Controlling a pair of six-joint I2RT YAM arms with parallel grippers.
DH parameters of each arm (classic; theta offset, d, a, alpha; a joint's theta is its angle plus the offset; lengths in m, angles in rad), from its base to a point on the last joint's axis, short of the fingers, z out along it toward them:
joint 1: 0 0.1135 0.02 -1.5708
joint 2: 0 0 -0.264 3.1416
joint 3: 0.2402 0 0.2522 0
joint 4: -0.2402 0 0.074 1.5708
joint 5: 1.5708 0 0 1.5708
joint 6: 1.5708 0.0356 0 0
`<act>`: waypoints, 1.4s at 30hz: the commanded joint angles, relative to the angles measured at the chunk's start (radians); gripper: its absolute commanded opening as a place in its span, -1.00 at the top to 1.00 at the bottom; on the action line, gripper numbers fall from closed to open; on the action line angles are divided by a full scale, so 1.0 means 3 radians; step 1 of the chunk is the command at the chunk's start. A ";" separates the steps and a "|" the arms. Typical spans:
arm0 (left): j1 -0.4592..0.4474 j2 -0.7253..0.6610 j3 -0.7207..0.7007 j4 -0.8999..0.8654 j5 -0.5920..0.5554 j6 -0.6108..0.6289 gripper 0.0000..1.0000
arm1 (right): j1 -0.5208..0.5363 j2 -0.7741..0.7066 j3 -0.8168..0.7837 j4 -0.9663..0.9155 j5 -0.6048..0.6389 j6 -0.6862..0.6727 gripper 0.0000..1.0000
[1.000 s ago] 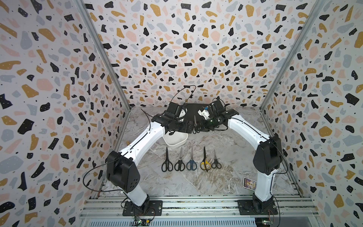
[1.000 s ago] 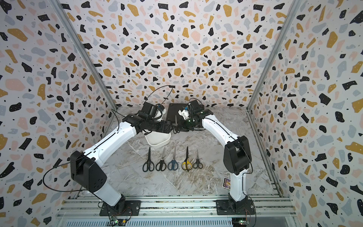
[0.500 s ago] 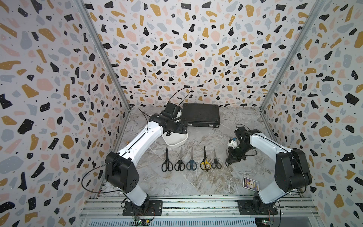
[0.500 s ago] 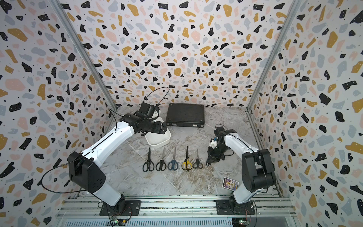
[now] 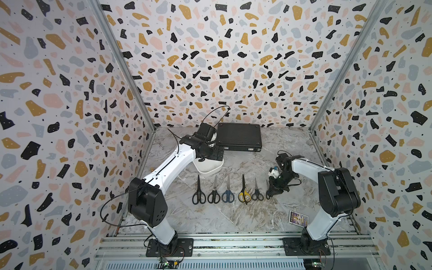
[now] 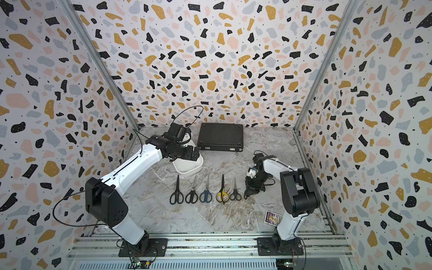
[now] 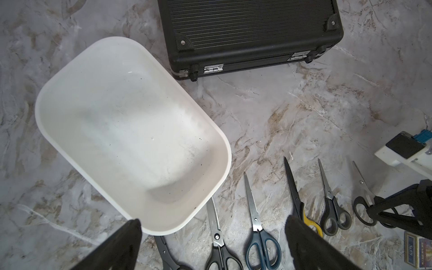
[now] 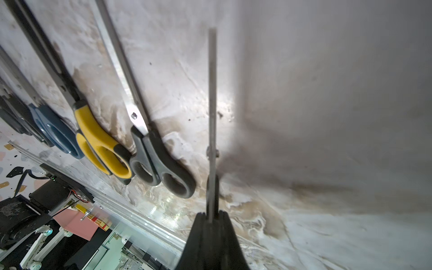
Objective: Take the scissors out of the storage box
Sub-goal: Place the scissors at the center of the board, then reset both arms
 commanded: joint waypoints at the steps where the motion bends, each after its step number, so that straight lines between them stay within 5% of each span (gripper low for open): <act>1: 0.0024 0.0037 0.0118 -0.0003 -0.0053 0.0027 -0.99 | 0.0000 -0.0028 0.0014 0.0005 -0.0022 0.0049 0.69; 20: 0.0139 0.0025 0.0142 -0.0075 -0.0110 0.0054 -0.99 | -0.0047 -0.0401 0.0305 -0.0761 0.0635 0.0038 0.33; 31: 0.0379 0.0281 0.0181 -0.0452 -0.0452 -0.0048 -0.99 | -0.0044 -0.0444 0.1075 -0.0889 0.0672 -0.0065 0.26; 32: 0.0407 0.0299 0.0171 -0.0452 -0.0454 -0.0042 -0.99 | -0.0046 -0.0442 0.1143 -0.0795 0.0578 -0.0087 0.12; 33: 0.0442 0.0298 0.0145 -0.0430 -0.0443 -0.0043 -0.99 | -0.0039 -0.0459 0.1197 -0.0645 0.0473 -0.0096 -0.32; 34: 0.0473 0.0280 0.0103 -0.0386 -0.0433 -0.0043 -0.99 | -0.0036 -0.0480 0.1232 -0.0475 0.0454 -0.0075 -0.97; 42: 0.0668 -0.0069 -0.0372 0.0156 -0.0624 0.0026 -0.99 | -0.0064 -0.0644 0.1172 0.0848 0.1524 -0.0051 -1.00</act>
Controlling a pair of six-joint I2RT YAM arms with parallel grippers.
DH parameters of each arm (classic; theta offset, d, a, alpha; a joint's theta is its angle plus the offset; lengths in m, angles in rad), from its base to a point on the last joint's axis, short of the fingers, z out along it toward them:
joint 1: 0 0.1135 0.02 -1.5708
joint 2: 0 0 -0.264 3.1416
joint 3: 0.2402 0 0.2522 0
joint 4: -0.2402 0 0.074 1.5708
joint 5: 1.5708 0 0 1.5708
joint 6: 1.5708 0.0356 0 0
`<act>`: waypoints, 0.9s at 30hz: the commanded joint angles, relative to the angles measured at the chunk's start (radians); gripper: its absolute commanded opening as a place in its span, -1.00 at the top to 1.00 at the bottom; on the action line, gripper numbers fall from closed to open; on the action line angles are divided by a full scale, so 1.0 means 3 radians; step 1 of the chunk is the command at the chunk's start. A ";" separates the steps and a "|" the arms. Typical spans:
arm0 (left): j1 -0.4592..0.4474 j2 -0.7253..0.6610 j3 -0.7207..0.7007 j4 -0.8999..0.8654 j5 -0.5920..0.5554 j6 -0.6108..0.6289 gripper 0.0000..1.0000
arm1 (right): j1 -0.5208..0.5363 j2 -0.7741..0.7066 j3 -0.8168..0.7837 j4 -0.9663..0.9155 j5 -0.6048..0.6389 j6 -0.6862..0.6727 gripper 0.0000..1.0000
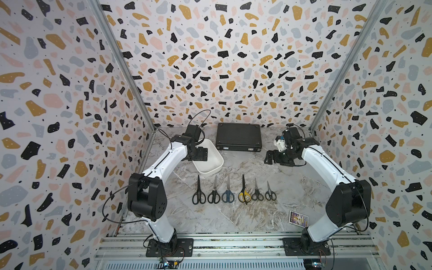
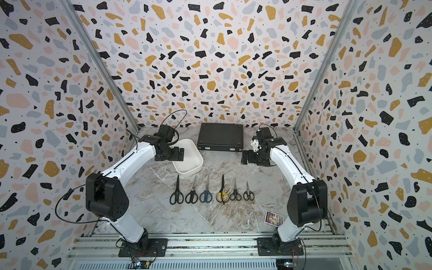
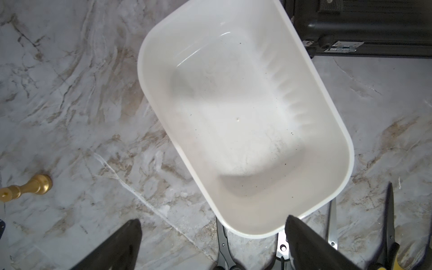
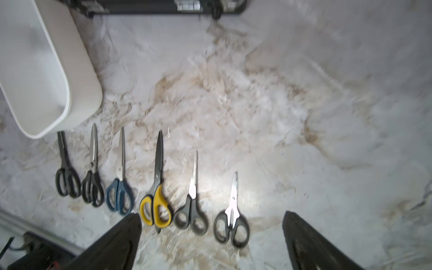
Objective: Take the scissors out of the storage box
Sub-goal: Reset both arms
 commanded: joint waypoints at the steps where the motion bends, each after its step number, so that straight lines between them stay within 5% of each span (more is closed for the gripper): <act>1: 0.0087 -0.0169 -0.0152 0.0297 -0.0259 0.0049 -0.99 | -0.0052 -0.0298 -0.0206 0.0941 0.0796 -0.0072 -1.00; 4: 0.0213 -0.0239 -0.0311 0.0474 -0.0483 0.0120 -0.99 | -0.0184 -0.0514 -0.0766 0.1887 0.1542 -0.0169 -1.00; 8: 0.0408 -0.0369 -0.0686 0.0844 -0.0758 0.0159 -0.99 | -0.0377 -0.0642 -0.1319 0.2649 0.2030 -0.0389 -1.00; 14: 0.0552 -0.0644 -0.1496 0.1680 -0.0835 0.0279 -0.99 | -0.0571 -0.0520 -0.1678 0.2518 0.2171 -0.0375 -1.00; 21: 0.0571 -0.0938 -0.2581 0.3292 -0.0676 0.0675 -0.99 | -0.0579 -0.0536 -0.2605 0.3809 0.2154 -0.0573 -1.00; 27: 0.0585 -0.0856 -0.3144 0.4404 -0.0575 0.0651 -0.99 | -0.0583 -0.0487 -0.3337 0.5126 0.1647 -0.0776 -1.00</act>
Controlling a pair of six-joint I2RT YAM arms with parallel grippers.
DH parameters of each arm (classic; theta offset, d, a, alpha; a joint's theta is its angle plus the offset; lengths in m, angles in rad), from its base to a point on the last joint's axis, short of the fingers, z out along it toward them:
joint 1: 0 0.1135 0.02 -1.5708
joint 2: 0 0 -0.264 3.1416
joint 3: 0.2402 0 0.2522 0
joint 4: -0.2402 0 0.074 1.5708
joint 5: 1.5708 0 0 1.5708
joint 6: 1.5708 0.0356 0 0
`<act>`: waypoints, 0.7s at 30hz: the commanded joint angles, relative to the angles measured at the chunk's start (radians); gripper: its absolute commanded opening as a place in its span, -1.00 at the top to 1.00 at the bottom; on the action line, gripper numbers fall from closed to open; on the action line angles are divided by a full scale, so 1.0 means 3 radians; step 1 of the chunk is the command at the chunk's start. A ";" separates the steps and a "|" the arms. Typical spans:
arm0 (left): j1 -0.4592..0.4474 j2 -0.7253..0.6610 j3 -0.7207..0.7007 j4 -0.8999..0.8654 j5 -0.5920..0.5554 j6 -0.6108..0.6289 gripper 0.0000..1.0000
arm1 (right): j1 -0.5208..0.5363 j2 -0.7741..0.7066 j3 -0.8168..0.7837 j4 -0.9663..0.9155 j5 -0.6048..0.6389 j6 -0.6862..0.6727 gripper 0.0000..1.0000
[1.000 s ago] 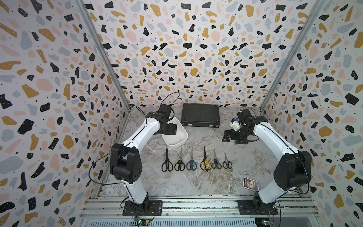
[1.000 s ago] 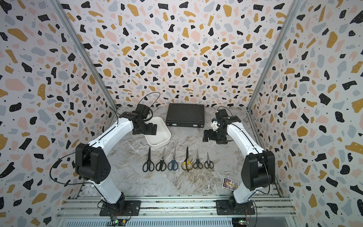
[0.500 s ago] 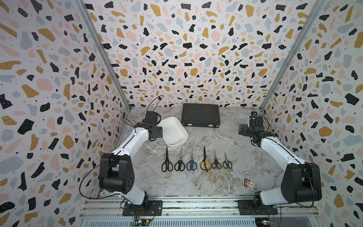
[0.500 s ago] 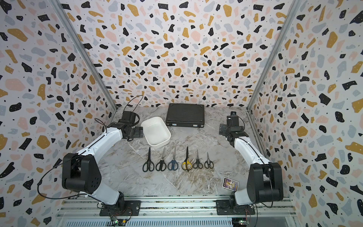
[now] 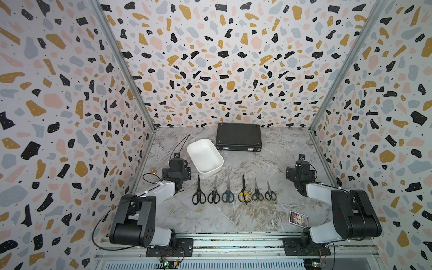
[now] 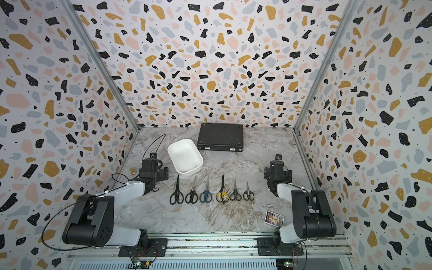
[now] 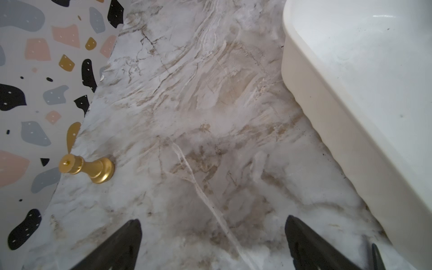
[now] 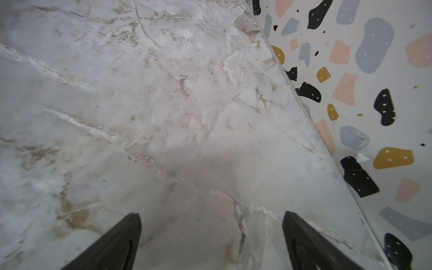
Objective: Take the scissors out of the storage box
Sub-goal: Reset both arms
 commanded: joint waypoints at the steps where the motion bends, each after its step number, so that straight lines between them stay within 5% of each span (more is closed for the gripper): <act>1: 0.0018 0.0005 -0.0170 0.0943 0.0159 0.0102 -0.99 | -0.0004 0.0003 -0.0252 0.1077 -0.0415 -0.0223 -1.00; 3: 0.0016 -0.0033 -0.0279 0.1120 0.0318 0.0170 -0.99 | -0.0004 0.0193 -0.0463 0.1705 -0.0442 -0.0274 -1.00; 9: -0.0068 0.0101 -0.0814 0.2277 0.0333 0.0307 -0.99 | 0.0002 0.0119 -0.0353 0.1344 -0.0466 -0.0264 -1.00; 12: -0.0069 -0.0031 -0.0728 0.1876 0.0363 0.0283 -0.99 | -0.0003 0.0128 -0.0363 0.1380 -0.0463 -0.0268 -1.00; 21: -0.0074 -0.0004 -0.0757 0.1994 0.0344 0.0293 -0.99 | -0.0001 0.0152 -0.0378 0.1457 -0.0468 -0.0275 -1.00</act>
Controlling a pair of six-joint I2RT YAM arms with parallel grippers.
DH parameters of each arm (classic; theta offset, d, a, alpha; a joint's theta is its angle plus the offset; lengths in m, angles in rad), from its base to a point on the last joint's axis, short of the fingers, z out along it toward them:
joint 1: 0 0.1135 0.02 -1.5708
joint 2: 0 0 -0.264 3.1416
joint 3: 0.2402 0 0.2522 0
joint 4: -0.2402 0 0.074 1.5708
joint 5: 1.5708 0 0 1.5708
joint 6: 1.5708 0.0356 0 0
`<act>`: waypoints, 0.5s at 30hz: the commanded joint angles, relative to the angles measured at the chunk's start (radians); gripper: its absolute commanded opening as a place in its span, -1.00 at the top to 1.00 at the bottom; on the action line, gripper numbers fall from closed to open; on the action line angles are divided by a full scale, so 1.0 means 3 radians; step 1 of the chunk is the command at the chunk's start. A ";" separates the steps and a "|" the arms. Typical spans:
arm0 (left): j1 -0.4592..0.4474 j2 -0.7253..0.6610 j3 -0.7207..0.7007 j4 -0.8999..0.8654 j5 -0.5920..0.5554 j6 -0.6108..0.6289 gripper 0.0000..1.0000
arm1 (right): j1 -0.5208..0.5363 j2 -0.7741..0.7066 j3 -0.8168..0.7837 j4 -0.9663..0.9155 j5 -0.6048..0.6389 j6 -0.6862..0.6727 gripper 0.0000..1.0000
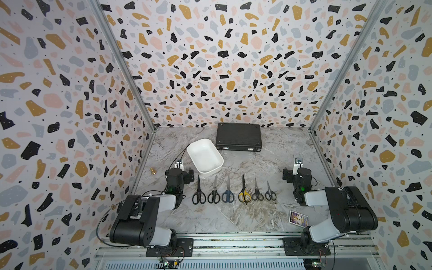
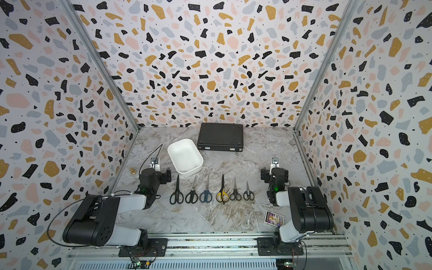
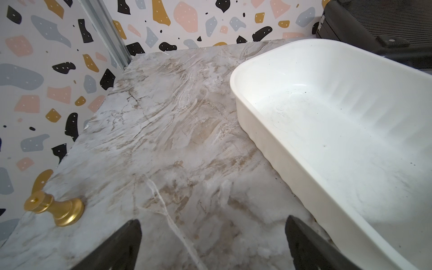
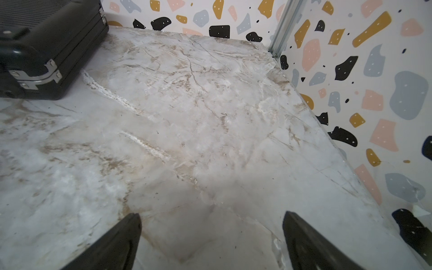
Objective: Take the scissors out of the storage box
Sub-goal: Reset both arms
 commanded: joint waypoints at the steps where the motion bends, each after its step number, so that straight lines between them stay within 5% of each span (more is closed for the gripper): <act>1: -0.0017 -0.0017 0.0008 0.0201 0.0005 0.0043 -0.99 | 0.0000 -0.0033 0.0036 0.0108 -0.0016 -0.0029 -1.00; 15: -0.0023 -0.0035 -0.0025 0.0246 -0.0210 -0.0046 -0.99 | -0.0001 -0.0040 0.0040 0.0087 -0.0014 -0.0027 -1.00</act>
